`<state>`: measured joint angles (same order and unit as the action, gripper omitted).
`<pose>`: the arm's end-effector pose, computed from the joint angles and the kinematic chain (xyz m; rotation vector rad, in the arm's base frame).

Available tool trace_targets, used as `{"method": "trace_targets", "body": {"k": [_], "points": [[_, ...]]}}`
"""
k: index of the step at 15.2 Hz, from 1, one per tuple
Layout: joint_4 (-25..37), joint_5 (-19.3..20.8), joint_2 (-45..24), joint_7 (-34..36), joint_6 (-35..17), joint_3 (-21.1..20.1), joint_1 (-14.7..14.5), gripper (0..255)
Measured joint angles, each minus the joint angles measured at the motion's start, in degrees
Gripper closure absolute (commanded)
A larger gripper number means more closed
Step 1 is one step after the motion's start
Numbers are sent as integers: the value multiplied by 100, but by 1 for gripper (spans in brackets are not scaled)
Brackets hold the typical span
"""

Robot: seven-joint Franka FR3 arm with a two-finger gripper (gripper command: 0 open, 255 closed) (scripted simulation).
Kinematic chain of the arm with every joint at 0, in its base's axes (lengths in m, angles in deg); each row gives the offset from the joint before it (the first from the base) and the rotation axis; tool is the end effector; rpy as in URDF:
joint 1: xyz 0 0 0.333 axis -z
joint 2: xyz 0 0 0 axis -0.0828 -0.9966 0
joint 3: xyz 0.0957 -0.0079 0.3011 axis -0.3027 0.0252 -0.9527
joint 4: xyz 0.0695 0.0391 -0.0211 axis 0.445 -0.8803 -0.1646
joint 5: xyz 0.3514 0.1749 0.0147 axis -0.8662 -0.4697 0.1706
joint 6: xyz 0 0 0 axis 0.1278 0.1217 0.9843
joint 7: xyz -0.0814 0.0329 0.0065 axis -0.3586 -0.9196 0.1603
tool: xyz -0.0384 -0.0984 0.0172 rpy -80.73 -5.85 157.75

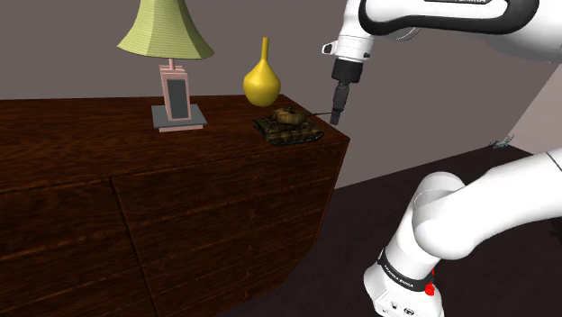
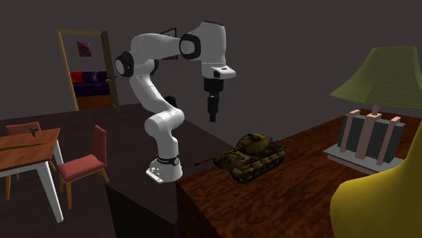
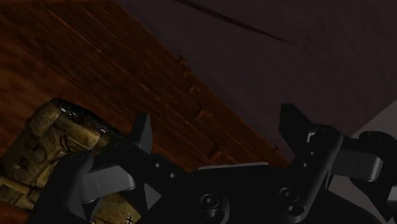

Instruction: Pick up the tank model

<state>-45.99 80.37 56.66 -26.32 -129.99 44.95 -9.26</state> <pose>0.3352 -0.0676 0.5839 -2.9850 -0.6125 0.0204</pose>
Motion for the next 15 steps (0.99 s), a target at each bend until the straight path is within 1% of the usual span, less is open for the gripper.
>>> {"method": "trace_targets", "body": {"k": [3, 7, 10, 13, 15], "points": [[278, -25, -374, -1109, -294, 574, -234, 0], [890, -291, -1151, -2691, -613, 1393, -638, 0], [1422, -699, -1777, -3870, -690, 1948, -976, 0], [2166, -1328, -2623, -5167, -570, 2541, -1274, 0], [2381, -1556, -2910, -5592, -537, 2697, -1326, 0]]}}
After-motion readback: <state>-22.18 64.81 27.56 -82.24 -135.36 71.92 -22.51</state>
